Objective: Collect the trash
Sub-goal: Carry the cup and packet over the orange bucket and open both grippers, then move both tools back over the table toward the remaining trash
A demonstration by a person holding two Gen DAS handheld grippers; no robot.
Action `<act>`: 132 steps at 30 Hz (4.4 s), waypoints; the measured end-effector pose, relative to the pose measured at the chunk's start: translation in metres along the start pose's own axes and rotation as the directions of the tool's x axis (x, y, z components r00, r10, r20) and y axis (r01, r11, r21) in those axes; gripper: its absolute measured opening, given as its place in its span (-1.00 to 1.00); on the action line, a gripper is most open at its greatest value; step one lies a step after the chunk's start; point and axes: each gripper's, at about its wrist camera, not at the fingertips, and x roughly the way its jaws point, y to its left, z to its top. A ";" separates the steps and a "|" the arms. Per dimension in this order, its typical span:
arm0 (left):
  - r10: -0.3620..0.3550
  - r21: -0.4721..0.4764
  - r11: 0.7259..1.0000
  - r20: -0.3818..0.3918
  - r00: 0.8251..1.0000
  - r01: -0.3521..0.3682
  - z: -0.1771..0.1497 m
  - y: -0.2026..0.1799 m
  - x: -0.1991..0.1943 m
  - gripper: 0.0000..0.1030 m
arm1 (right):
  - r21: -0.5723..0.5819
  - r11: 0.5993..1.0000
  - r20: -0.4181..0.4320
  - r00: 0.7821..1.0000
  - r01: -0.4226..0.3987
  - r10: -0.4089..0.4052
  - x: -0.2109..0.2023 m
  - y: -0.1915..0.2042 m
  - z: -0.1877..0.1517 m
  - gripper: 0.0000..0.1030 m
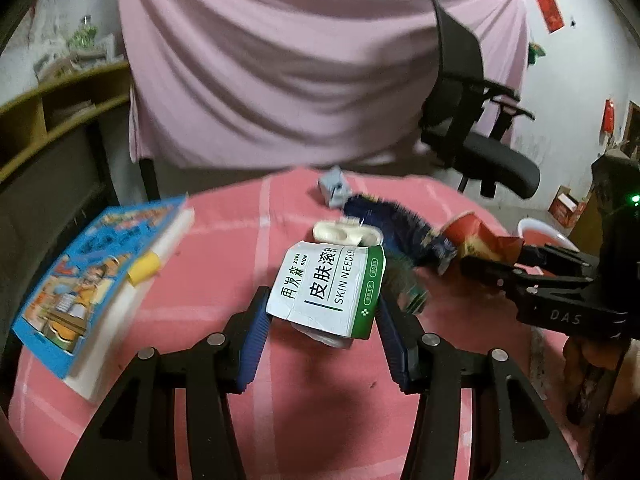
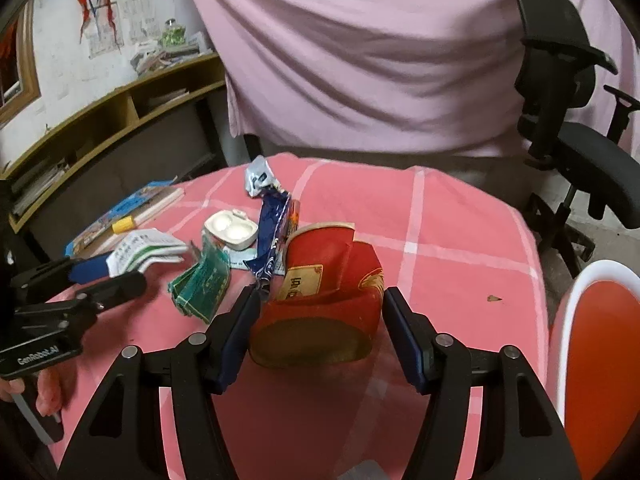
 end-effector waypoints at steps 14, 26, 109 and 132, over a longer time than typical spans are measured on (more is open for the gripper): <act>0.009 -0.019 1.000 0.226 0.974 -0.005 -0.004 -0.007 -0.042 -0.11 | -0.038 0.997 0.201 0.978 0.069 -0.060 -0.039 0.009 -0.011 0.18; -0.044 -0.007 0.999 0.426 0.904 0.052 -0.008 -0.055 -0.085 -0.11 | 0.005 0.989 0.576 0.808 0.146 -0.122 -0.118 0.001 -0.032 0.18; 0.100 -0.151 0.988 0.452 0.886 -0.034 -0.001 -0.077 -0.125 0.95 | 0.313 0.941 0.601 0.739 0.131 -0.303 -0.182 -0.048 -0.054 1.00; 0.218 -0.145 0.972 0.297 0.930 -0.182 -0.055 -0.043 -0.102 0.95 | 0.160 0.959 0.244 0.932 0.233 -0.267 -0.115 -0.002 -0.066 1.00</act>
